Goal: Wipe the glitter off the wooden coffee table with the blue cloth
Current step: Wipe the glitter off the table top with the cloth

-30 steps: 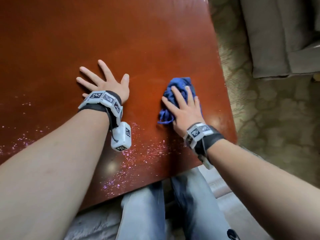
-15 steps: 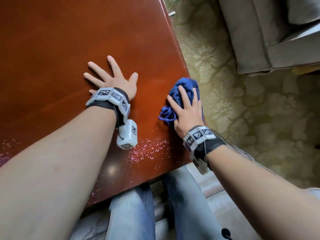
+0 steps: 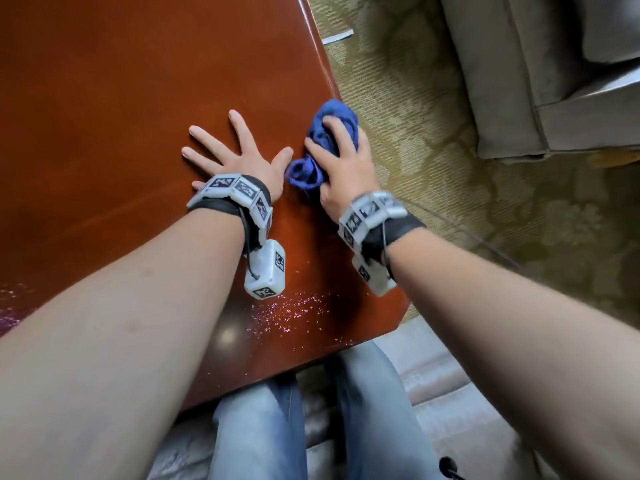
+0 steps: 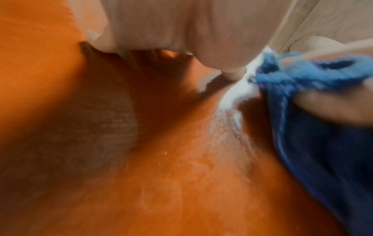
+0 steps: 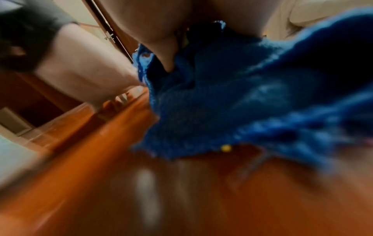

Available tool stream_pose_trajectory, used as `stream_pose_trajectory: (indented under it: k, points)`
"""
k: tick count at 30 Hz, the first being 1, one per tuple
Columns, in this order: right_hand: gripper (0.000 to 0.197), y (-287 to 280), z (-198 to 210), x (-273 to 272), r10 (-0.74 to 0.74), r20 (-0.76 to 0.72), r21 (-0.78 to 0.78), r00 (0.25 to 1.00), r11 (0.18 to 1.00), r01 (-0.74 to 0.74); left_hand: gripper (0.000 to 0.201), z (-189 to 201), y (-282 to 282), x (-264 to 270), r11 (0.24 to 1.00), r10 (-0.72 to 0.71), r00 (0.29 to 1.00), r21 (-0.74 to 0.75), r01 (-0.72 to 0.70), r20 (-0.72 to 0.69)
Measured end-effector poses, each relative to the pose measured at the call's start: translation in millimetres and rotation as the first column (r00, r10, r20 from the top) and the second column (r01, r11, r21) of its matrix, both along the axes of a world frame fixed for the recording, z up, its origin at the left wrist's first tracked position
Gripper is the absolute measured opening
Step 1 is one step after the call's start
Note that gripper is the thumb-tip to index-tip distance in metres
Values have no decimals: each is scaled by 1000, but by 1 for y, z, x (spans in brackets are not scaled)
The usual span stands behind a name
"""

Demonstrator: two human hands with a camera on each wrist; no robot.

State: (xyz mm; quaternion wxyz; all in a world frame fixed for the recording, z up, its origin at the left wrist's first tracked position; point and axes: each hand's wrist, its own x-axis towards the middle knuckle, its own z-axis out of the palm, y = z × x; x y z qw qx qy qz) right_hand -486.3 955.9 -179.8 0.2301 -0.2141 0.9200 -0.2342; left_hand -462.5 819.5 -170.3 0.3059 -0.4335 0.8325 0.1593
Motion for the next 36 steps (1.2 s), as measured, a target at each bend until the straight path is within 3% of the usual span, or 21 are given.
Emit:
stream_pose_trajectory:
  k: [3, 7, 10, 14, 17, 19, 23, 26, 30, 36]
  points:
    - [60, 46, 5, 54, -16, -7, -16, 1000, 1000, 16, 93, 3, -2, -3, 1000, 12, 999, 11, -12, 46]
    - [61, 82, 17, 100, -47, 148, 17, 988, 999, 45, 93, 4, 0, -4, 1000, 5, 998, -1, -5, 58]
    - [57, 61, 15, 76, -94, 168, -36, 981, 994, 101, 93, 3, 0, -4, 1000, 5, 998, -4, -5, 55]
    - [52, 8, 5, 6, -47, 53, -118, 997, 992, 53, 92, 1, 0, -2, 1000, 7, 1000, -13, -6, 27]
    - [44, -20, 2, -35, -46, 63, -80, 997, 996, 51, 89, -2, 1, -1, 1000, 0, 1000, -27, 0, 3]
    - [42, -14, 1, -27, -27, 23, -75, 999, 997, 29, 90, -1, 1, -1, 1000, 4, 1000, -21, -4, -4]
    - [56, 37, 9, 41, -33, 54, -40, 998, 999, 36, 99, 5, -6, -5, 999, 6, 1000, 36, -6, 25]
    - [62, 52, 14, 65, -172, 118, -1, 978, 985, 173, 114, 12, -31, -18, 998, -12, 1000, 68, 11, 12]
    - [65, 20, 8, 31, -408, 194, -9, 892, 909, 418, 125, 12, -57, -35, 997, -17, 1000, 73, 17, 2]
    - [66, -37, -4, -41, -269, 75, 28, 960, 963, 268, 126, 6, -59, -32, 996, -32, 998, 80, 36, -46]
